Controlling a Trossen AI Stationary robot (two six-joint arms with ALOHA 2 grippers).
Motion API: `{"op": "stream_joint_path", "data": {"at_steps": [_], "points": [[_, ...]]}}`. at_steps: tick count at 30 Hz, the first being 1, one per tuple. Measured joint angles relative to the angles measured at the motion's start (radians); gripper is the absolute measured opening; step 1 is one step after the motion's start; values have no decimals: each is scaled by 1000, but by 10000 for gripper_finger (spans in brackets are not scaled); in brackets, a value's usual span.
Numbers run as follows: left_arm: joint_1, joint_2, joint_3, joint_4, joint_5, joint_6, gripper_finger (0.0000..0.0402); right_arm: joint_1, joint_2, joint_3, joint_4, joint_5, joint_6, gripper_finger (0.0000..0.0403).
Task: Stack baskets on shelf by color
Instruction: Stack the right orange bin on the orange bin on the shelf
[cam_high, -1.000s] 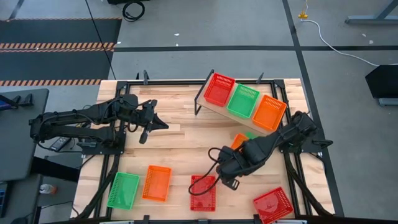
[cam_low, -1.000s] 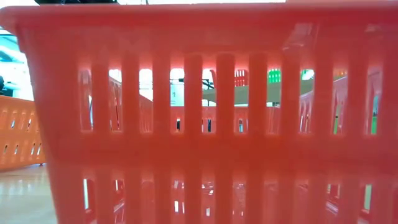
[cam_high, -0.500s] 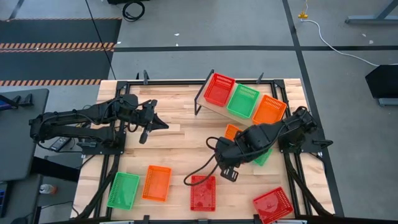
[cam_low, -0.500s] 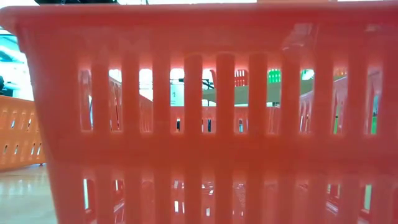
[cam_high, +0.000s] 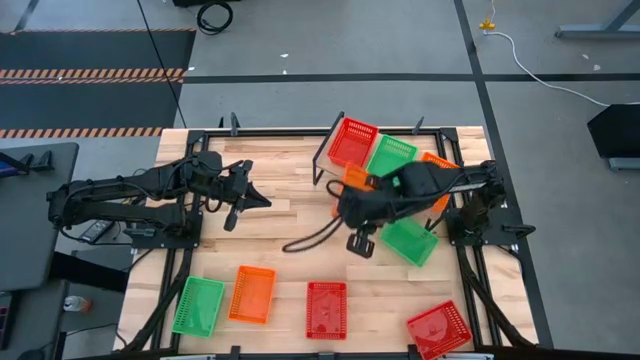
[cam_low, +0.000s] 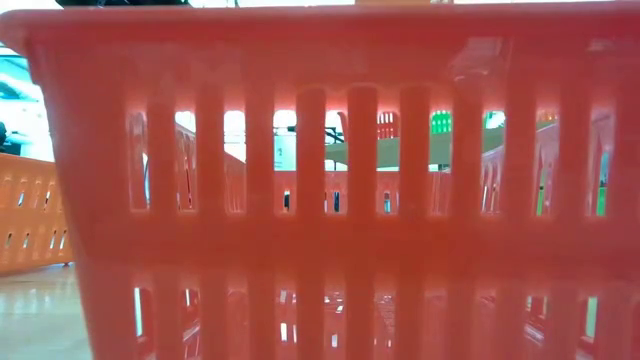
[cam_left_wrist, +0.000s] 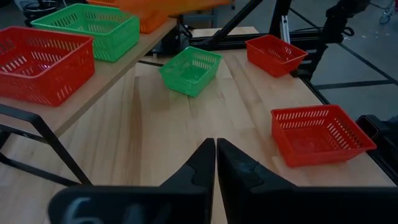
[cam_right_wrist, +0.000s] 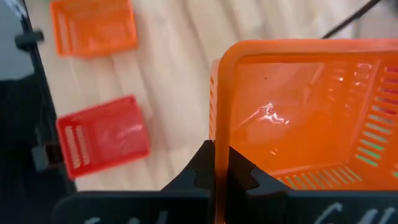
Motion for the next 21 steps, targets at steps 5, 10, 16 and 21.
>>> {"op": "stream_joint_path", "data": {"at_steps": [5,10,16,21], "points": [[0,0,0,-1,0,0,19,-29,-47,23,-1,85,-38,10],[0,0,0,-2,0,0,21,-51,-115,23,-1,183,-48,10],[0,0,0,-1,0,-1,23,-65,-191,-32,0,248,-56,10],[0,0,0,-1,0,-1,17,-79,-274,-189,-1,247,-18,10]]}}
